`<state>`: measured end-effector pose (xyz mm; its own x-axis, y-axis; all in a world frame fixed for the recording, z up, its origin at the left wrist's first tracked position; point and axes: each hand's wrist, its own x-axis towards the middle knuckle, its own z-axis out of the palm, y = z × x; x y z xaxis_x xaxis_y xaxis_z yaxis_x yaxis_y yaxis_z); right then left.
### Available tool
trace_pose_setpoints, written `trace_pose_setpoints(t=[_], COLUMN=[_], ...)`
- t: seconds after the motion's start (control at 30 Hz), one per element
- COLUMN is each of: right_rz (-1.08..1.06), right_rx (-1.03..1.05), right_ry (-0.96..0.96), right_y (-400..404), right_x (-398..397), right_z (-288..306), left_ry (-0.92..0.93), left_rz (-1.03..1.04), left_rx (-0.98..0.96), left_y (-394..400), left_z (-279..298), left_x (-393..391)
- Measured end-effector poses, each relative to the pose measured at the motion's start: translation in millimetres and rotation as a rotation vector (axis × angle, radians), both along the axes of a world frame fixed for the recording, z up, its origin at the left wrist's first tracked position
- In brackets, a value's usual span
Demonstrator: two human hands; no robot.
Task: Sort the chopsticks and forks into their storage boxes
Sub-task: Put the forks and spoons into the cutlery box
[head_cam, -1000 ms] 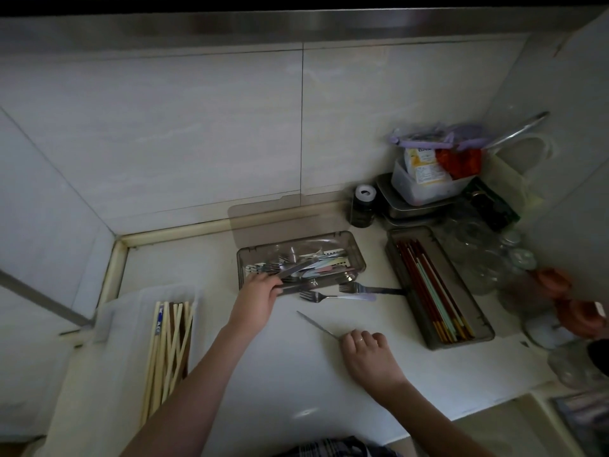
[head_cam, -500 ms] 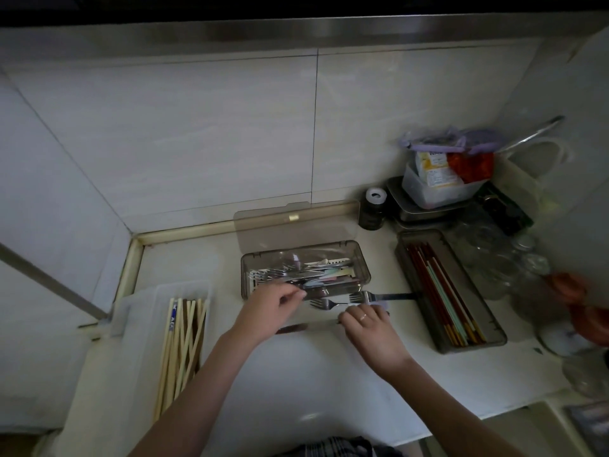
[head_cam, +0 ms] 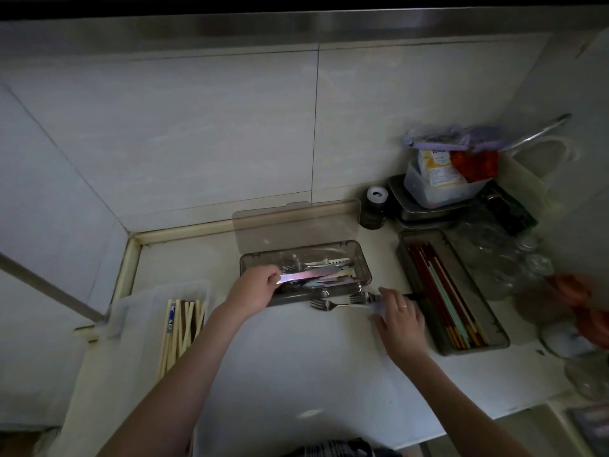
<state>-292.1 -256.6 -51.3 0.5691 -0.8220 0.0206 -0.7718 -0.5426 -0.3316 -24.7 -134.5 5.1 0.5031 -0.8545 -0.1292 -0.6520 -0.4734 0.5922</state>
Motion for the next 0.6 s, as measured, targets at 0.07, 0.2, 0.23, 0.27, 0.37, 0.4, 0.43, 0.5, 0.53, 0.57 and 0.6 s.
trace_pose_setpoints(t=[0.07,0.2,0.23,0.27,0.37,0.4,0.43,0.5,0.53,0.57,0.6], right_rz=[0.047,0.122,0.119,0.115,0.087,0.065,0.044,0.029,0.033,0.043,0.056], right_rx=[0.062,0.098,0.093,0.083,0.053,0.061,0.064,0.053,0.043,0.036,0.038], right_ry=[0.118,0.201,0.197,0.186,0.139,0.135,0.148,0.208,0.226,0.232,0.229], right_y=[-5.2,-8.7,-8.7,-8.7,-11.4,-13.2,-15.3,-19.1,-20.8,-22.4,-23.3], right_x=[-1.0,-0.5,-0.7,-0.6,2.2,4.0,5.6,7.1,7.2,6.9,6.8], right_z=[-3.5,-9.0,-9.6,-9.1,-4.6,-2.1,-0.1,2.2,2.6,2.5,3.2], left_ry=[0.002,0.025,0.041,0.044,0.033,0.032,0.026,-0.021,-0.048,-0.069,-0.089], left_rz=[0.007,-0.004,0.015,0.035,0.076,0.081,0.089,0.120,0.149,0.189,0.232], left_rx=[0.037,0.061,0.037,0.014,-0.039,-0.060,-0.077,-0.115,-0.136,-0.153,-0.165], left_y=[-4.2,-5.6,-5.2,-4.9,-3.0,-2.0,-0.8,1.7,3.2,5.4,7.1], left_z=[-3.0,-11.6,-12.7,-13.8,-15.9,-15.6,-15.5,-15.5,-15.2,-14.3,-12.6], left_x=[4.8,9.0,9.5,9.9,10.6,10.2,9.8,9.4,9.0,8.1,6.8])
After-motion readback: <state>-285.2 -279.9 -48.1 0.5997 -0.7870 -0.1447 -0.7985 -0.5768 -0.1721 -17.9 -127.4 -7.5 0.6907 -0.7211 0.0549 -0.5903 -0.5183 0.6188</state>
